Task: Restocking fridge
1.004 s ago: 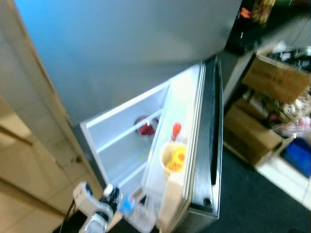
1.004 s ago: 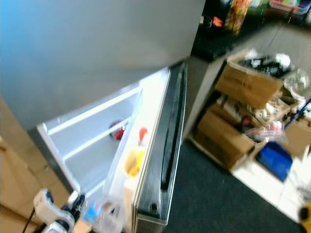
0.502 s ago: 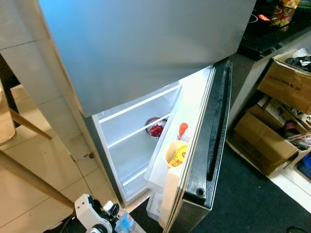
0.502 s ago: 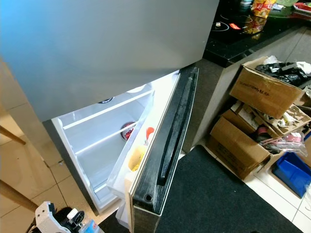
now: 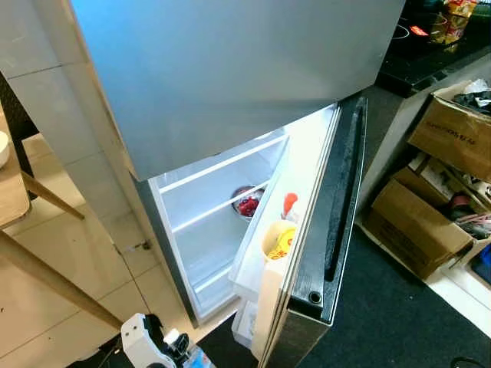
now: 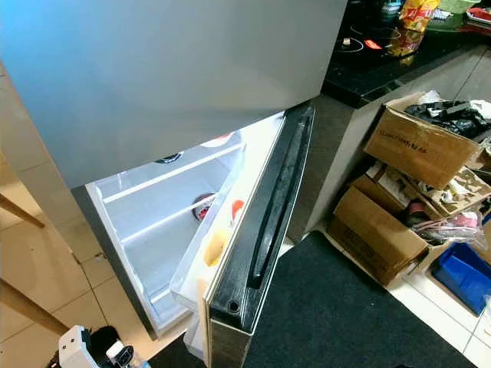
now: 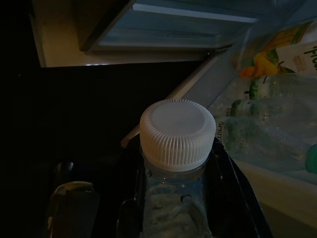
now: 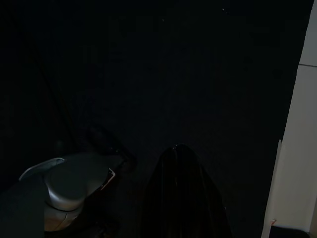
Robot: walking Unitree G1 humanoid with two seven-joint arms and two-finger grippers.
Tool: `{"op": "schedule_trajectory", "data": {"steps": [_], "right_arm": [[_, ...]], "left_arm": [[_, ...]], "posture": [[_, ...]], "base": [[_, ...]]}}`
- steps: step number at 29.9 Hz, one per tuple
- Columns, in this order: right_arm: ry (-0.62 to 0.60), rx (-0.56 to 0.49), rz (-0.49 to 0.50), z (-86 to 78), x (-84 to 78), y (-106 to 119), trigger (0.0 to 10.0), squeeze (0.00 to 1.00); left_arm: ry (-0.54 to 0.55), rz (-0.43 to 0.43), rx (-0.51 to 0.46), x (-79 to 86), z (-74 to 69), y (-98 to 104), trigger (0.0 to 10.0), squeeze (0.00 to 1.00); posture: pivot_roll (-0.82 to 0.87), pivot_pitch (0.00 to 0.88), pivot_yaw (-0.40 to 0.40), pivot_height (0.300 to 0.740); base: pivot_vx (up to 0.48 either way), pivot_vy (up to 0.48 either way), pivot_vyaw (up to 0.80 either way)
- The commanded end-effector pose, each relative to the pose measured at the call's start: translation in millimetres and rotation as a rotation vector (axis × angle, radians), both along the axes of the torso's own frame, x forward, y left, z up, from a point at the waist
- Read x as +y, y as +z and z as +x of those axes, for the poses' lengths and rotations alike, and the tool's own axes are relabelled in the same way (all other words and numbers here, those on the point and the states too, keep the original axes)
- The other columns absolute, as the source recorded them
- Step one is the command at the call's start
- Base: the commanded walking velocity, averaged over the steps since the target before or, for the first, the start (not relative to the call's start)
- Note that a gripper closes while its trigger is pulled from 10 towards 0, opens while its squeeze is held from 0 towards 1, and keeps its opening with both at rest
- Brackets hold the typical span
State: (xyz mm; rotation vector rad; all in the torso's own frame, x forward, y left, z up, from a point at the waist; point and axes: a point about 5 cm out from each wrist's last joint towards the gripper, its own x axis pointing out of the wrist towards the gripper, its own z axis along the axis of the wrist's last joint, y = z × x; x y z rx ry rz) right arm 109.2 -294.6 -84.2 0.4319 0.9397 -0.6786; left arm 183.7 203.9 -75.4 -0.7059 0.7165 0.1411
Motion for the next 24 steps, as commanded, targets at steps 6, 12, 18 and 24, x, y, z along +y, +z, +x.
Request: {"op": "schedule_trajectory", "data": {"steps": [6,12,18,24], "right_arm": [[-0.009,0.02,0.009,-6.2,0.7,-2.1,10.0,0.0],[-0.005,0.021,0.009,-5.7,0.7,-2.0,10.0,0.0],[-0.002,0.021,0.01,-5.2,1.3,-2.1,10.0,0.0],[-0.001,0.022,0.012,-5.3,1.6,-2.3,10.0,0.0]], "left_arm": [[-0.023,0.001,0.058,-6.9,-12.3,-7.6,10.0,0.0],[-0.026,0.003,0.063,-8.0,-13.4,-8.4,10.0,0.0],[-0.029,0.005,0.068,-8.7,-14.4,-8.9,10.0,0.0],[-0.031,0.005,0.065,-9.2,-13.6,-8.6,10.0,0.0]], "posture": [[-0.1,0.097,-0.024,0.74],[-0.1,0.097,-0.024,0.74],[-0.1,0.101,-0.025,0.74],[-0.1,0.101,-0.025,0.74]], "base": [[-0.362,0.0,0.0],[-0.464,0.0,0.0],[-0.475,0.0,0.0],[-0.48,0.0,0.0]]}}
